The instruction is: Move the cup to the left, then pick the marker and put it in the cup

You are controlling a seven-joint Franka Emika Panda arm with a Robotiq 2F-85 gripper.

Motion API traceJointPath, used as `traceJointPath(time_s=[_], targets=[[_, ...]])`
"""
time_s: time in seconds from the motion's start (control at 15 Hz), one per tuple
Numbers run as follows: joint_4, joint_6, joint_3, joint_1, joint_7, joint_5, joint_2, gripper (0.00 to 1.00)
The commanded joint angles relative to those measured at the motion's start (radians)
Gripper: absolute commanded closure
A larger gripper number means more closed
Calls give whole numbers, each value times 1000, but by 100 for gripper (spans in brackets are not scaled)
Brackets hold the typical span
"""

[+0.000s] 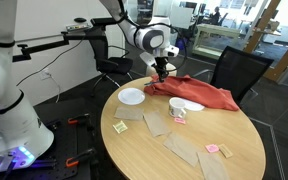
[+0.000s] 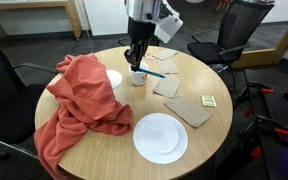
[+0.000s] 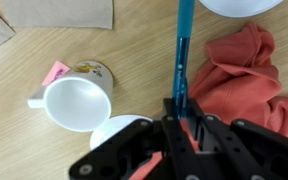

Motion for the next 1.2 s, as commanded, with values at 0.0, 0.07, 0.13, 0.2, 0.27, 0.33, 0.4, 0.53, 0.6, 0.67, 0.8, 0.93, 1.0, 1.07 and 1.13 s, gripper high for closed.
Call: traceJointPath(time_s=[0.0,0.07,0.13,0.2,0.27,0.33,0.4,0.53,0.6,0.67,0.8,0.93,1.0,1.07,1.13], targets=[[-8,46,-43,42,100,-101,3,96],[-12,69,-63,61,147,-145,2,96],[-13,91,-90,84,202,-194,4,96],[-15,112,-119,110,262,-245,4,96],[-15,127,-146,134,317,-289,5,96],[-14,140,-177,162,376,-337,7,96],[-12,147,-203,184,431,-380,9,96],[-6,151,-250,225,551,-475,13,96],[-2,154,-275,246,621,-529,17,96],[4,152,-297,264,691,-587,22,96],[18,135,-321,284,845,-722,30,96],[30,129,-400,357,996,-835,47,96],[37,121,-430,385,1073,-895,55,96],[46,114,-460,411,1155,-955,65,96],[54,105,-484,435,1225,-1008,75,96]])
